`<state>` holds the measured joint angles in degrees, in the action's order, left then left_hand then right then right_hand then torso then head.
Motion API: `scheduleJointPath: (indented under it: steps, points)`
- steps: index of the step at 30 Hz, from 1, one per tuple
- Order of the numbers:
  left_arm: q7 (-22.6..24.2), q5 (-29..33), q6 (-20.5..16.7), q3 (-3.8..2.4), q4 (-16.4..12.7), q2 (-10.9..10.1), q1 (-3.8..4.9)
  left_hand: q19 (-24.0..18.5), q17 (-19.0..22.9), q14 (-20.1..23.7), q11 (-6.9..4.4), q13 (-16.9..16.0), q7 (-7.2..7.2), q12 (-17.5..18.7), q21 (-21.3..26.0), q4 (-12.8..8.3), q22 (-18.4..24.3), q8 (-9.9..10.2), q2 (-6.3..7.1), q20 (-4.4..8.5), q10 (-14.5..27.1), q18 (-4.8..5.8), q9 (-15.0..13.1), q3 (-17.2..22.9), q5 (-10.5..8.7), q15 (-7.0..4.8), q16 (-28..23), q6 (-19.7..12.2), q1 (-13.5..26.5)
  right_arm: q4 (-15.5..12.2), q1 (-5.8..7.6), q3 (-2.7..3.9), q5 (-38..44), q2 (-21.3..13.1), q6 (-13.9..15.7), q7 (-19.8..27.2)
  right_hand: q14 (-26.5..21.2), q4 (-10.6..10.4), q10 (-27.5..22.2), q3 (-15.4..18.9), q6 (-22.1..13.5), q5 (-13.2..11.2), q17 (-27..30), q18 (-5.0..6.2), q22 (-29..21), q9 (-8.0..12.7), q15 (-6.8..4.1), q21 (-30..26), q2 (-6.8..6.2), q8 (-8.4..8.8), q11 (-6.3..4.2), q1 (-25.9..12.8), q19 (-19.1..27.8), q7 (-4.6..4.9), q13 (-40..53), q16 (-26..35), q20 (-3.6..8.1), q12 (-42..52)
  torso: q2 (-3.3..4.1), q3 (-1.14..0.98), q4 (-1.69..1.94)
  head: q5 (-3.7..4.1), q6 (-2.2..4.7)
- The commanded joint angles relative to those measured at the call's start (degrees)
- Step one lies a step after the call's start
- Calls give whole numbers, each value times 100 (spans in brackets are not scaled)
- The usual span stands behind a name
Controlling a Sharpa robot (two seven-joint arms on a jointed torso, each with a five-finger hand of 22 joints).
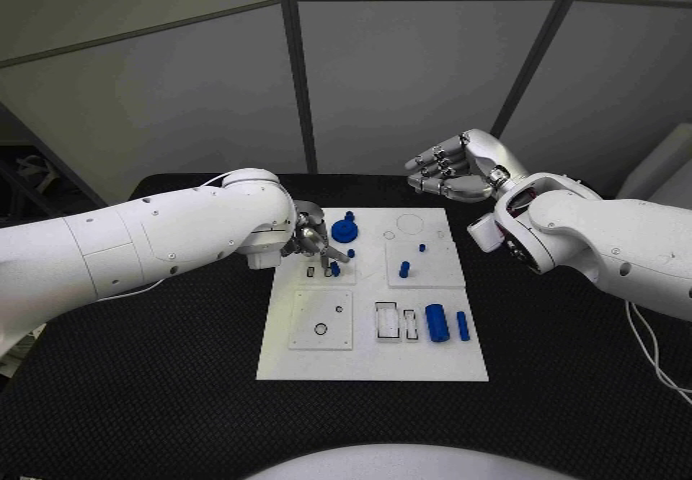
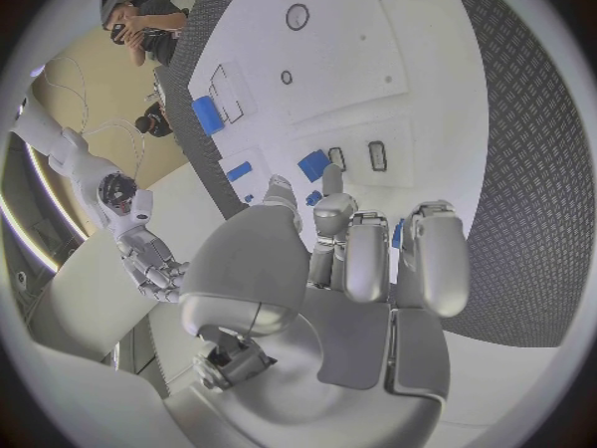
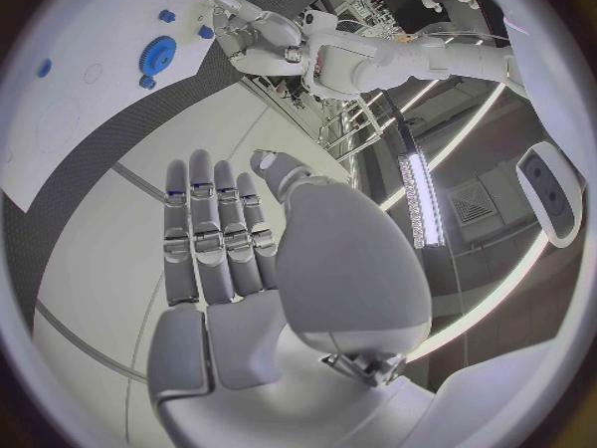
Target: Assemble the parts on the task board
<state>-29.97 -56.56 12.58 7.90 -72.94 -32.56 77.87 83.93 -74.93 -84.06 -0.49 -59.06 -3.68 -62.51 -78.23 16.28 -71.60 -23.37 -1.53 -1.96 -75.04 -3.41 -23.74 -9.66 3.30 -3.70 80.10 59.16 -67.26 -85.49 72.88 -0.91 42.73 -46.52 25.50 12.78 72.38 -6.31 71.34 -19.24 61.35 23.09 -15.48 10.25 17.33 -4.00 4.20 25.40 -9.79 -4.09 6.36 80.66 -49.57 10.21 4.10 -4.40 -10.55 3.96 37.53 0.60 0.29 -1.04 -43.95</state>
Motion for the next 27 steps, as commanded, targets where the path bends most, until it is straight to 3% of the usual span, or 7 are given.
scheduleJointPath:
  steps: [1,27]
  points:
    - [-40,-9,94,0,23,22,7,34,-356,-268,-13,-5,11,-39,-14,-14,-9,-19,-40,3,17,-20,-5,-15,-29,-49,-35,-44,-19,-13,13,5,-21,6,8,26,-16,46,-1,2,-6,22,6,8,-9,-1,10,-32,14,30,28,-56,9,31,-8,25,-51,-29,1,5,4,0,3]
    - [-17,86,68,5,135,150,-1,43,-356,-267,-14,11,13,-26,-33,-17,-40,-28,-55,2,23,-14,-20,-15,-29,-50,-37,-47,-37,-13,13,5,-21,34,-14,1,-29,51,-10,-3,-11,24,16,8,-22,-1,16,-55,18,31,31,-57,15,34,-14,43,-58,-29,5,3,7,34,-47]
